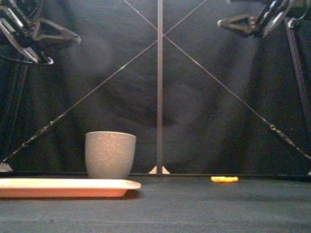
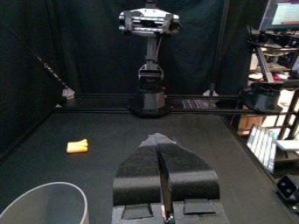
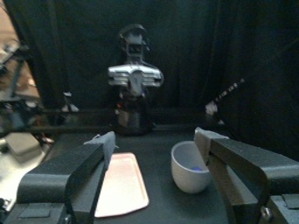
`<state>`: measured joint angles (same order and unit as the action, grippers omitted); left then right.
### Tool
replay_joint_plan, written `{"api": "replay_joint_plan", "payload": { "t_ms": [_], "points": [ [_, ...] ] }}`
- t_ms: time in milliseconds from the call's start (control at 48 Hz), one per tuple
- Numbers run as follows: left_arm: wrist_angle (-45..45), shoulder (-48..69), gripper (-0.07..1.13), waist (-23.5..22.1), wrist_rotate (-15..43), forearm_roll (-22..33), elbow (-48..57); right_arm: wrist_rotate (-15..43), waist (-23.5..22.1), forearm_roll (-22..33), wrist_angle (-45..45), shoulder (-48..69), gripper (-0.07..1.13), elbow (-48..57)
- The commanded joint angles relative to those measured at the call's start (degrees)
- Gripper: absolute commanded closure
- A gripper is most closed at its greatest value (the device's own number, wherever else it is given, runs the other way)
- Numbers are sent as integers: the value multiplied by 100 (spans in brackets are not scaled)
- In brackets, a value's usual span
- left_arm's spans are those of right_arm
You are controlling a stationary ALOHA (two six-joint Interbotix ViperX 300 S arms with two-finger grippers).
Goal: Pick the eggplant then place it in the grey bowl
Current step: Drop eggplant in the grey bowl and return to neutral
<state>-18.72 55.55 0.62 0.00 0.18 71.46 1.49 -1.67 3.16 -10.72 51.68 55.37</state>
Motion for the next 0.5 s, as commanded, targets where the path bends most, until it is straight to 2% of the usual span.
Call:
{"api": "replay_joint_plan", "payload": {
  "t_ms": [21,188,500],
  "points": [
    [-26,-18,109,18,0,0,-70,0,193,-114,9,527,1,272],
    [-26,-18,109,26,0,0,-79,18,404,-167,308,1020,1,624],
    [-26,-18,109,26,0,0,-62,0,545,-281,809,1099,1,686]
  ]
}}
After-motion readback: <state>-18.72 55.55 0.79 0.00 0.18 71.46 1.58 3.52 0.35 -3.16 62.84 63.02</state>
